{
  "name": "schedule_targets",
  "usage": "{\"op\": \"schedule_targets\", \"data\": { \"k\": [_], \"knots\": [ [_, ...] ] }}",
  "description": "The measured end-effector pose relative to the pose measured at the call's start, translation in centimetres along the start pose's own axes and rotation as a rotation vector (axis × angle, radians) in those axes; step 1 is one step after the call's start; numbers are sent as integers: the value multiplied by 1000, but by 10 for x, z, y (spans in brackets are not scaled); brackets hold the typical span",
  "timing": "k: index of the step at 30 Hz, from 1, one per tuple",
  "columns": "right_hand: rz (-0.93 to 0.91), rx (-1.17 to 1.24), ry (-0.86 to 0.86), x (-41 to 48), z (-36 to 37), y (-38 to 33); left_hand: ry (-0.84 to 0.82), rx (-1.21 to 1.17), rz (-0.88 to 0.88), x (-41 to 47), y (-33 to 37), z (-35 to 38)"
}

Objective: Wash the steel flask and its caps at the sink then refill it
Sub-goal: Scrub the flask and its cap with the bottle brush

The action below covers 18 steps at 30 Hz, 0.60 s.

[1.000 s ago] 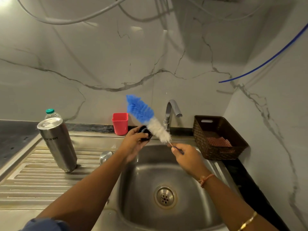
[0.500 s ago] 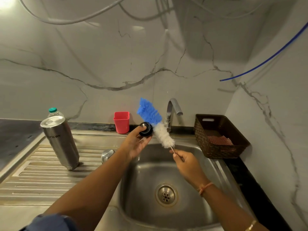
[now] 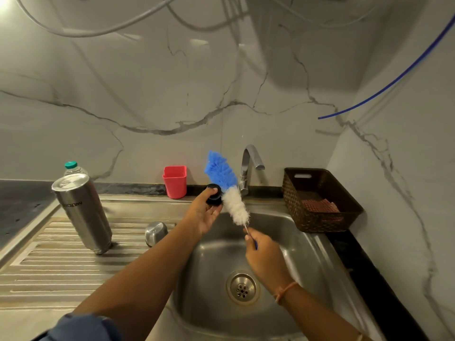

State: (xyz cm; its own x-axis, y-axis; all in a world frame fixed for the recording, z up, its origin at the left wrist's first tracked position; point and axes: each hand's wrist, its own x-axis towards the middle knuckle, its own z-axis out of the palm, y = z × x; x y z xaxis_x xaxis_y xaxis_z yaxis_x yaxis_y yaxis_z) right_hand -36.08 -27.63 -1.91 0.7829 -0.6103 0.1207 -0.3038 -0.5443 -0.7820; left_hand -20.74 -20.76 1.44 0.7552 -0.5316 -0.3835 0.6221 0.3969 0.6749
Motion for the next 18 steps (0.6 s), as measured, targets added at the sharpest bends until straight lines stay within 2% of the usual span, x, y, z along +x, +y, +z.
{"op": "schedule_targets", "data": {
  "k": [4,6,10,12,16,18],
  "knots": [
    [26,0,40,17,-6,-3,35,234,-121,-2,-11,1],
    [46,31,22,25,-10,-5,13,180,-128,-1,-10,2],
    [48,-3,-16,2,-1,-6,6,-62,-17,-1,-1,9],
    [46,9,-16,-13,4,-6,19,-36,-11,1,1,8],
    [49,42,2,8,-6,-6,49,246,-124,1,-9,4],
    [77,27,3,20,-10,-7,44,200,-120,2,-12,5]
  ]
}}
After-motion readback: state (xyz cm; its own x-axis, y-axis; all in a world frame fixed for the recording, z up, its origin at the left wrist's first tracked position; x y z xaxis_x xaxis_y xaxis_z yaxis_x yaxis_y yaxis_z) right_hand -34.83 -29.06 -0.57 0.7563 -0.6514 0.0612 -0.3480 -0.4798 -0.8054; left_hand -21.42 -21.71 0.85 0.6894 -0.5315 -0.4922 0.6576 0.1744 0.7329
